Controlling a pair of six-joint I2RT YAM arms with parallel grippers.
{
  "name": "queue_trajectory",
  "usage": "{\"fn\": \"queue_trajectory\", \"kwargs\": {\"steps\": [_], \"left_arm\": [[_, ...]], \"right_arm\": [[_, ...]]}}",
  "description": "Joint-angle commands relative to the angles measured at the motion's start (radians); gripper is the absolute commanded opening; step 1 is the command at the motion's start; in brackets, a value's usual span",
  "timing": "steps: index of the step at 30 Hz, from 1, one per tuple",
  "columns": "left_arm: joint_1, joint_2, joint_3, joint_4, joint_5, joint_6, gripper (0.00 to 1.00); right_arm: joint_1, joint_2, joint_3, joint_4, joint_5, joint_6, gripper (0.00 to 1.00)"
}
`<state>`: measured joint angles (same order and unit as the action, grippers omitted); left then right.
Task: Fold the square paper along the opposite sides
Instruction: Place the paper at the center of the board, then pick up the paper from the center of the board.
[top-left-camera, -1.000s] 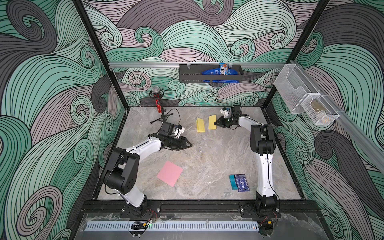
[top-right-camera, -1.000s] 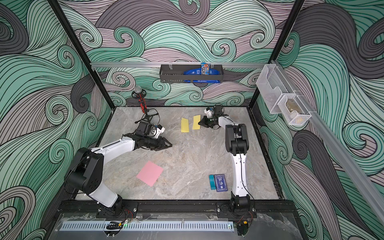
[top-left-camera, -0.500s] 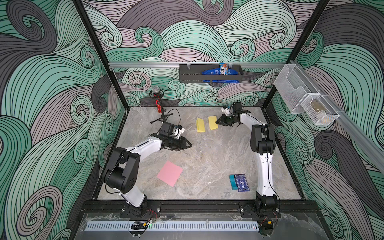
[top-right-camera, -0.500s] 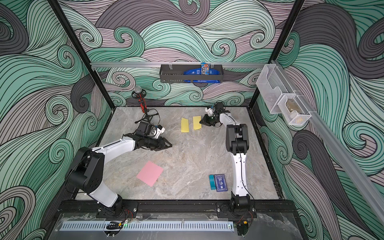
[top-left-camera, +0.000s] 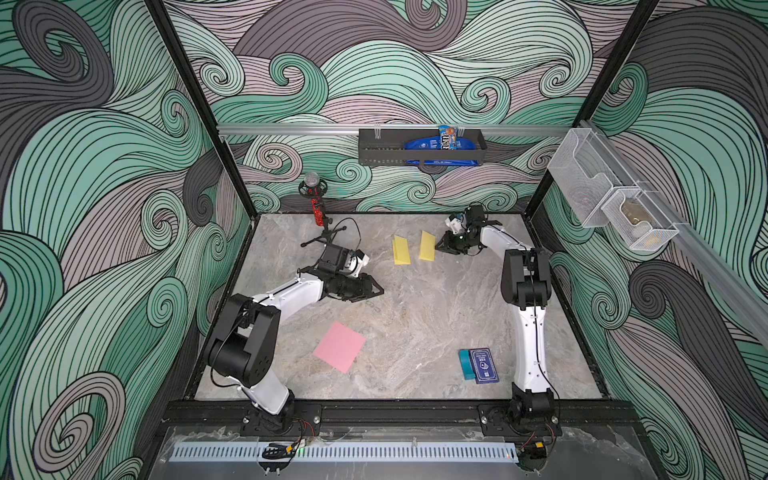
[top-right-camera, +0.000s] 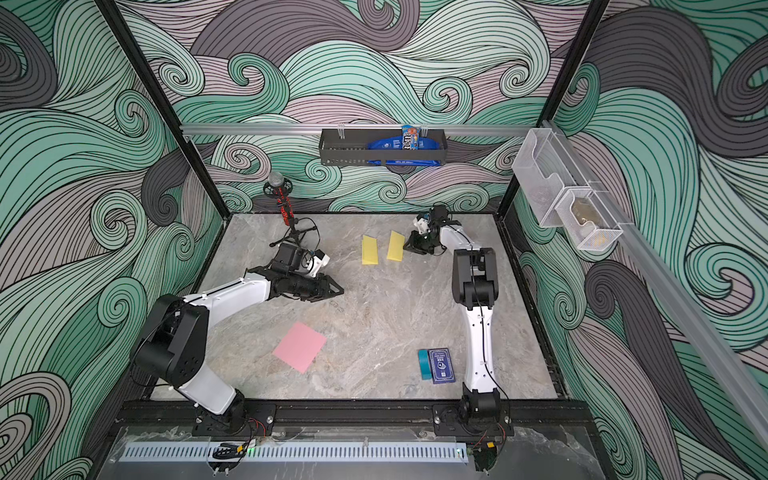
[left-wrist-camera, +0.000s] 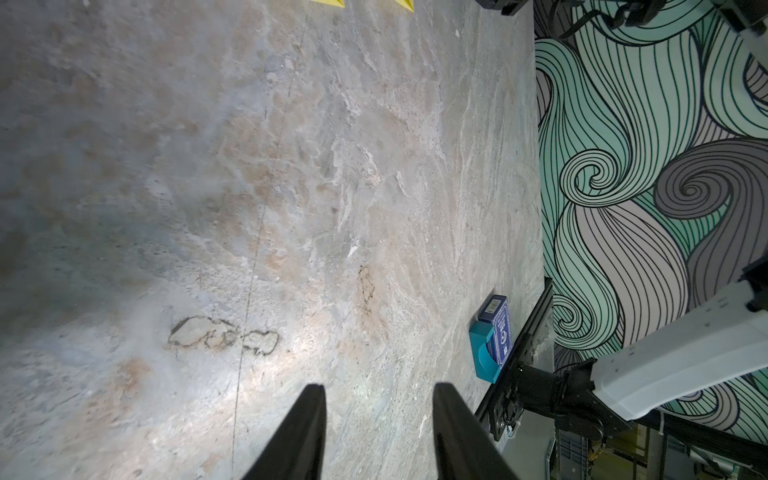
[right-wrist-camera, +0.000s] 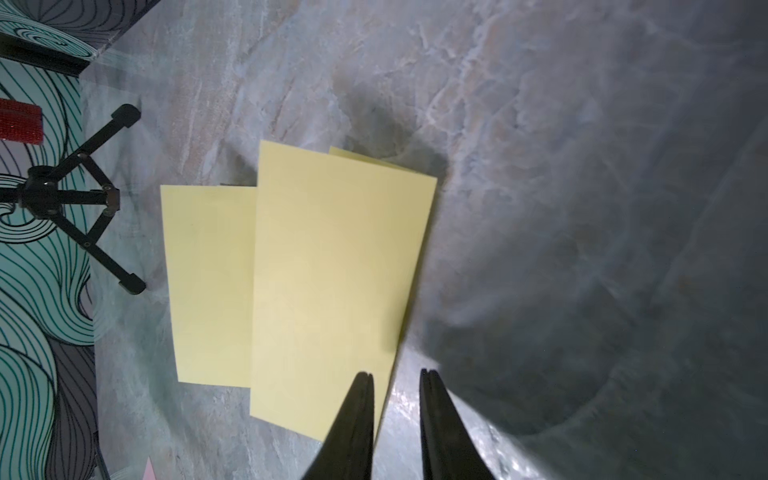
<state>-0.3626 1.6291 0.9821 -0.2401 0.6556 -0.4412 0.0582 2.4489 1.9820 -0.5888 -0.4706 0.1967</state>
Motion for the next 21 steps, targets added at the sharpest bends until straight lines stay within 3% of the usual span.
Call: {"fn": "queue_trajectory", "kwargs": {"steps": [1,4,7,11,13,16,21], "left_arm": [[0.027,-0.050,0.037,-0.086,-0.083,-0.001,0.44],[0.072,-0.117,-0.002,-0.140,-0.147,-0.018,0.46],[0.138,-0.227,-0.083,-0.180,-0.245,-0.031,0.55],[0.218,-0.354,-0.210,-0.200,-0.355,-0.038,0.62],[0.223,-0.388,-0.249,-0.176,-0.424,-0.065,0.69],[0.228,-0.386,-0.267,-0.141,-0.437,-0.082,0.76],[0.259,-0.265,-0.216,-0.225,-0.373,-0.074,0.77]], "right_arm": [[0.025,-0.149,-0.022,-0.005,0.121,0.009,0.24],[0.107,-0.325,-0.209,0.092,0.249,0.021,0.29],[0.241,-0.548,-0.508,0.285,0.288,0.037,0.29],[0.505,-0.731,-0.766,0.411,0.363,0.014,0.35],[0.637,-0.776,-0.841,0.436,0.397,0.024,0.39],[0.837,-0.808,-0.943,0.495,0.442,-0.003,0.45],[1.082,-0.753,-0.959,0.520,0.656,-0.035,0.55]]}}
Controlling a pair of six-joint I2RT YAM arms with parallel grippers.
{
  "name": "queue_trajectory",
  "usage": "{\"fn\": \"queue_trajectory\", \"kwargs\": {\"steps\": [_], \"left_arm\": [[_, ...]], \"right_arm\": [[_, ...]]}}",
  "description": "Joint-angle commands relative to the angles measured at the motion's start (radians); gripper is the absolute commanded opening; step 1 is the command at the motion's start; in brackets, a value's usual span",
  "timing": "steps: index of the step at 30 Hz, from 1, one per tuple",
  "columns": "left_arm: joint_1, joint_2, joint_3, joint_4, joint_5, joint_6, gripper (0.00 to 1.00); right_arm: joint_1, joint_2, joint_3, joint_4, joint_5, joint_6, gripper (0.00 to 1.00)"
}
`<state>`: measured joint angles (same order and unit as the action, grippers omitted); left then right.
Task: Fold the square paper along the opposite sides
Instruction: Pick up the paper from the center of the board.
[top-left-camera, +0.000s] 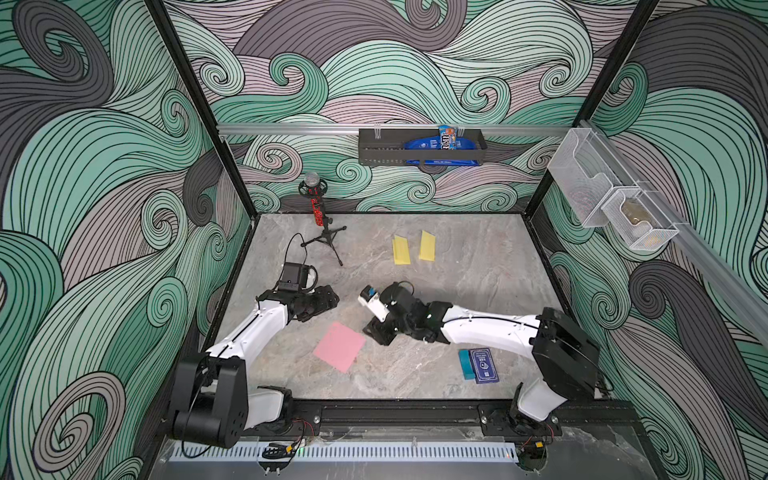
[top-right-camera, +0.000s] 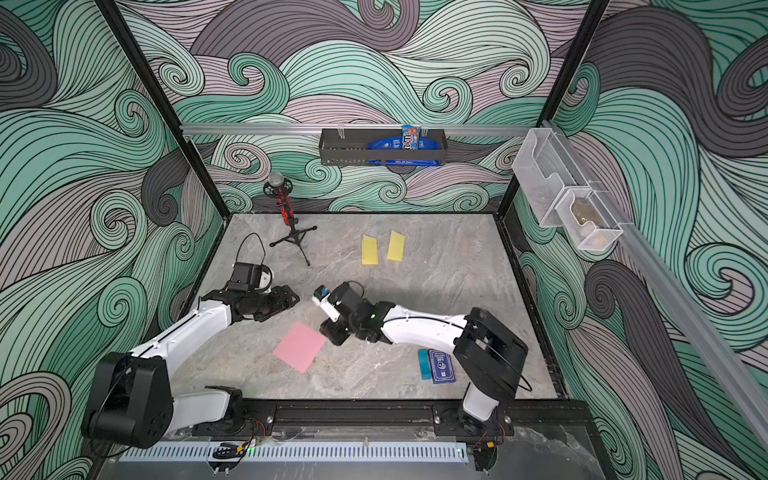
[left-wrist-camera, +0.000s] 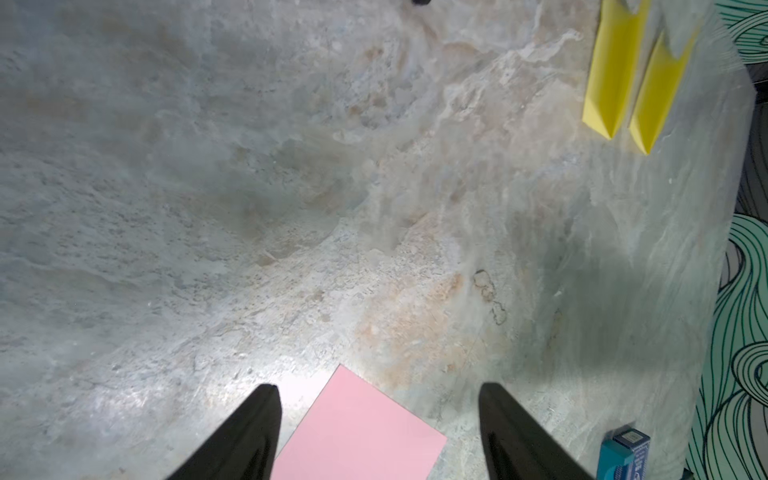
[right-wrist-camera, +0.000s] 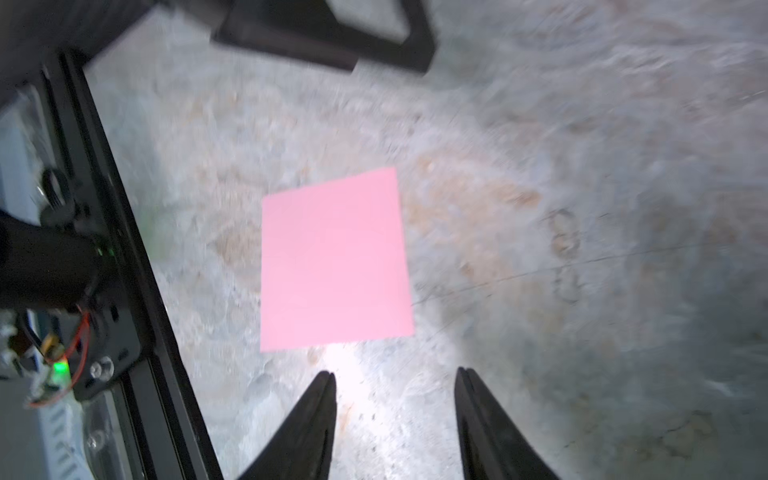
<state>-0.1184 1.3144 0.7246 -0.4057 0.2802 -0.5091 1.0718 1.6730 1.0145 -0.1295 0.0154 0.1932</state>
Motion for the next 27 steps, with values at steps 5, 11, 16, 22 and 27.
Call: {"fn": "queue_trajectory", "kwargs": {"steps": [5,11,16,22,27], "left_arm": [[0.045,0.076,0.009,-0.020,0.057,-0.026,0.78],[0.093,0.101,0.005,-0.006,0.098,-0.016,0.78],[0.120,0.140,0.004,0.006,0.157,0.006,0.70],[0.122,0.159,0.001,0.010,0.172,0.011,0.70],[0.123,0.166,0.006,-0.003,0.178,0.015,0.70]], "right_arm": [[0.186,0.138,0.080,0.065,0.288,-0.085,0.65],[0.234,0.233,0.134,0.068,0.331,-0.170,0.69],[0.234,0.276,0.151,0.066,0.308,-0.199,0.71],[0.221,0.309,0.128,0.062,0.311,-0.224,0.72],[0.172,0.284,0.067,0.072,0.329,-0.239,0.71]]}}
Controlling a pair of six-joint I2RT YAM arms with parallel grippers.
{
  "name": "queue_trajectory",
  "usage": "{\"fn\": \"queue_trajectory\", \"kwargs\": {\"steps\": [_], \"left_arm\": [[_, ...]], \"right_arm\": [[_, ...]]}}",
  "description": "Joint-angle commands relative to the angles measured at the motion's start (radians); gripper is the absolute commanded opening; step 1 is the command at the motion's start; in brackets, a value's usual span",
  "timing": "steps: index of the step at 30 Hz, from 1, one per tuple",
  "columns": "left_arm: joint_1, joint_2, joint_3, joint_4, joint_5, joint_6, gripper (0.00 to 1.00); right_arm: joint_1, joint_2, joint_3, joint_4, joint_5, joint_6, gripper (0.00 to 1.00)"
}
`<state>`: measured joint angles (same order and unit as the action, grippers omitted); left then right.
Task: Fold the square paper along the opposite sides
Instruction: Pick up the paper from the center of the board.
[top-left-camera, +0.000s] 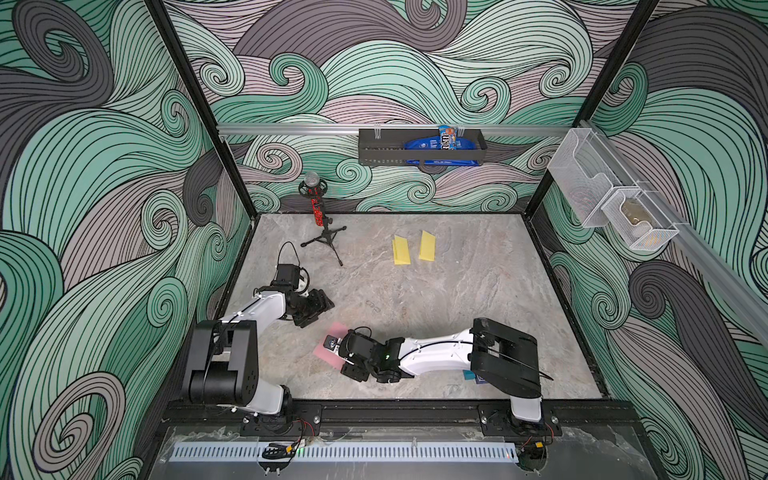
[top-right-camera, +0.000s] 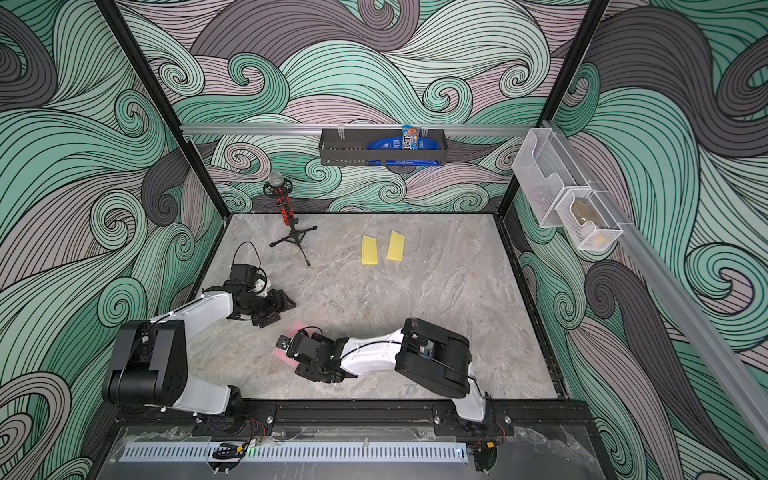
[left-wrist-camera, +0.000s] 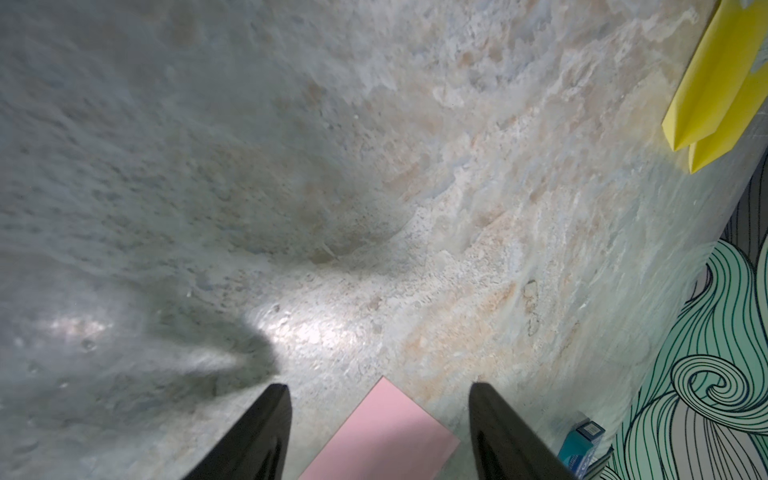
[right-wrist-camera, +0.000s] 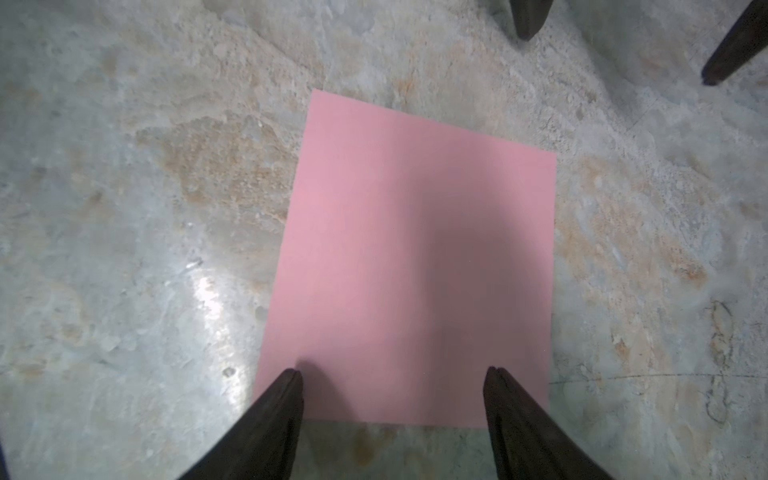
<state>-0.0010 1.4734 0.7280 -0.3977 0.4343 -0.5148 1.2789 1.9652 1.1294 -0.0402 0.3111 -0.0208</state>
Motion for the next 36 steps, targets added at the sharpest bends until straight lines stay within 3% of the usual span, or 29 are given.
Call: {"fn": "queue_trajectory", "kwargs": {"steps": [1,9,18,26,31,36], "left_arm": [[0.006,0.002,0.002,-0.012,0.024,0.021,0.70],[0.003,0.021,-0.006,-0.002,0.044,0.021,0.69],[-0.061,0.076,-0.012,0.006,0.063,0.019,0.67],[-0.134,0.044,-0.010,-0.017,-0.018,-0.017,0.65],[-0.141,0.017,-0.053,-0.007,0.033,-0.061,0.63],[-0.143,-0.096,-0.033,-0.055,-0.008,-0.064,0.65]], "right_arm": [[-0.046,-0.019,-0.063,-0.016,0.037,-0.033,0.71],[-0.175,-0.104,-0.160,0.057,0.031,-0.132,0.70],[-0.244,-0.298,-0.218,0.121,-0.052,-0.008,0.67],[-0.326,-0.404,-0.250,0.120,-0.310,0.239,0.60],[-0.349,-0.362,-0.238,0.121,-0.466,0.326,0.58],[-0.388,-0.291,-0.222,0.120,-0.678,0.419,0.57]]}}
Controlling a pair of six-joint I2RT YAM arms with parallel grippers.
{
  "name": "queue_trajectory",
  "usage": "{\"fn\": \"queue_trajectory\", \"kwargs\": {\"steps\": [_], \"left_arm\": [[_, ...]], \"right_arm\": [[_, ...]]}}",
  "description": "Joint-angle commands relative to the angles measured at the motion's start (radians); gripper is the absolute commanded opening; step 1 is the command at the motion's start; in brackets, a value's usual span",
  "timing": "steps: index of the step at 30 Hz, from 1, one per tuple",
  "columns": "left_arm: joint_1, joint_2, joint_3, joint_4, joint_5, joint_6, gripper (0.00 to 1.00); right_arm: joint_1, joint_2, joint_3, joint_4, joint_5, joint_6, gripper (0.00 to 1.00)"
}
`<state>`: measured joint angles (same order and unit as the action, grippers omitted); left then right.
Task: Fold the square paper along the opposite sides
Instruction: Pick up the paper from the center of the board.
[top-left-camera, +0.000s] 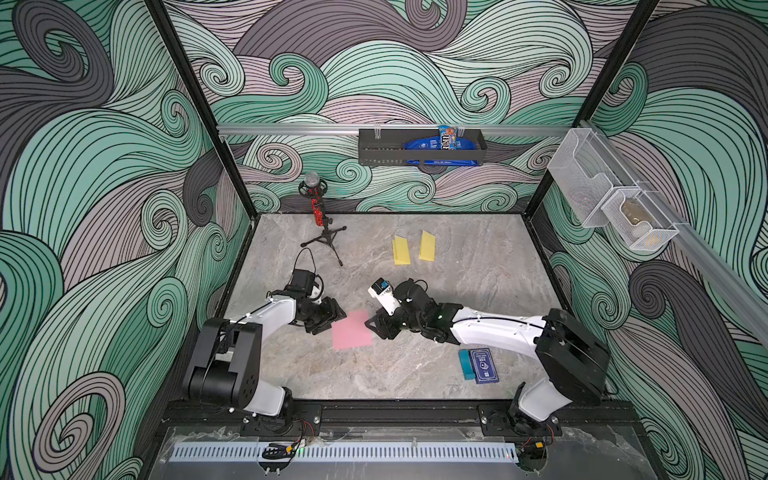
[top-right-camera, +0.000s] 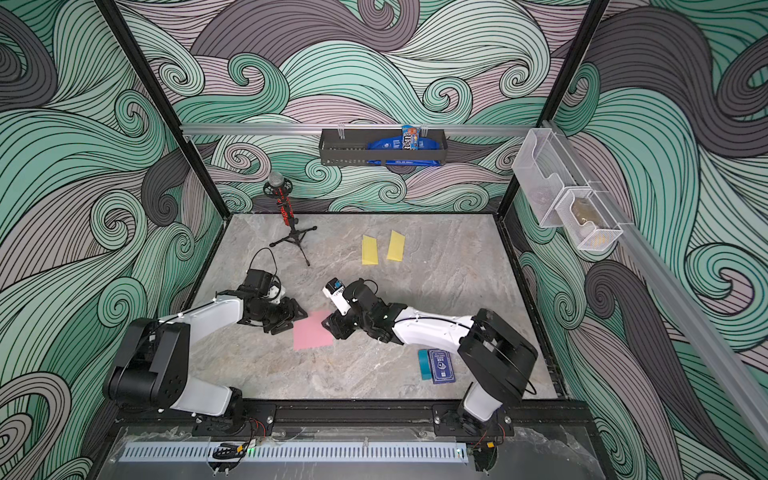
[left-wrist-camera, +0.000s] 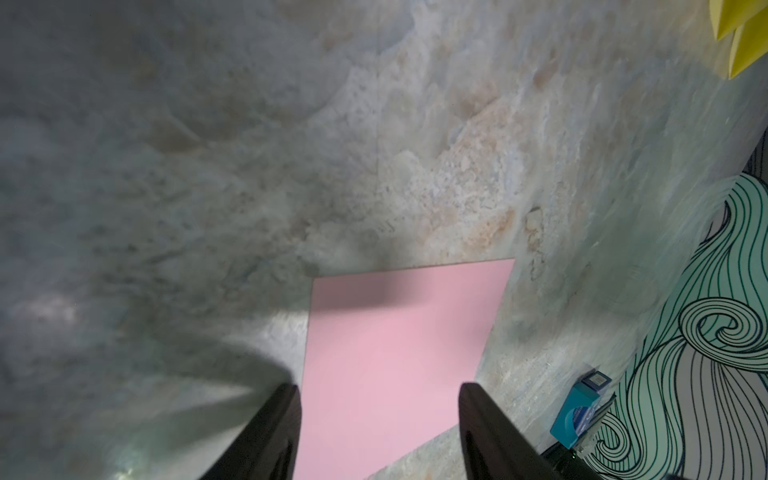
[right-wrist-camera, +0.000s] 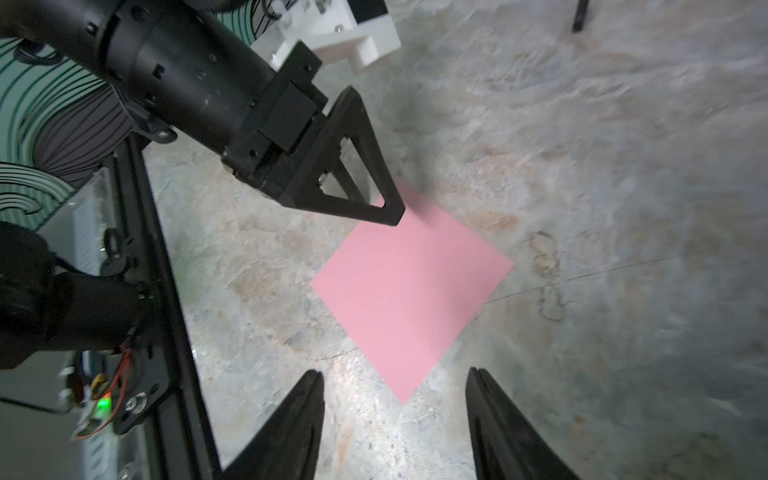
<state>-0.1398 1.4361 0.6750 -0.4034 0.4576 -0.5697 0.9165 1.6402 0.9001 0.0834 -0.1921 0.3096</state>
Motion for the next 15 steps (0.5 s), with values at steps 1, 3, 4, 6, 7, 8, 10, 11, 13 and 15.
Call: {"fn": "queue_trajectory", "kwargs": {"steps": [1,3,4,6,7,8,10,11,13,15], "left_arm": [[-0.005,-0.064,0.033,-0.058,-0.048,-0.001,0.65],[-0.003,-0.049,0.058,-0.078,-0.072,0.018,0.65],[-0.003,-0.034,0.070,-0.087,-0.080,0.028,0.67],[-0.003,-0.020,0.076,-0.082,-0.094,0.039,0.70],[-0.003,-0.020,0.071,-0.073,-0.094,0.042,0.71],[-0.003,0.014,0.067,-0.066,-0.093,0.043,0.71],[-0.006,0.045,0.065,-0.062,-0.079,0.048,0.71],[-0.007,0.062,0.064,-0.063,-0.073,0.049,0.71],[-0.012,0.080,0.063,-0.060,-0.061,0.051,0.71],[-0.015,0.095,0.059,-0.056,-0.047,0.053,0.71]], "right_arm": [[-0.035,0.043,0.007,-0.003,-0.198,0.104,0.56],[-0.061,0.065,0.008,-0.004,-0.243,0.122,0.56],[-0.076,0.079,0.009,-0.003,-0.268,0.131,0.56],[-0.096,0.106,0.009,-0.004,-0.296,0.144,0.55],[-0.103,0.125,0.012,-0.004,-0.304,0.146,0.54],[-0.105,0.142,0.015,-0.003,-0.310,0.148,0.53],[-0.105,0.173,0.025,-0.004,-0.318,0.145,0.51],[-0.105,0.189,0.029,-0.004,-0.320,0.142,0.50],[-0.104,0.216,0.035,-0.004,-0.317,0.136,0.49],[-0.101,0.239,0.040,-0.004,-0.317,0.128,0.48]]}}
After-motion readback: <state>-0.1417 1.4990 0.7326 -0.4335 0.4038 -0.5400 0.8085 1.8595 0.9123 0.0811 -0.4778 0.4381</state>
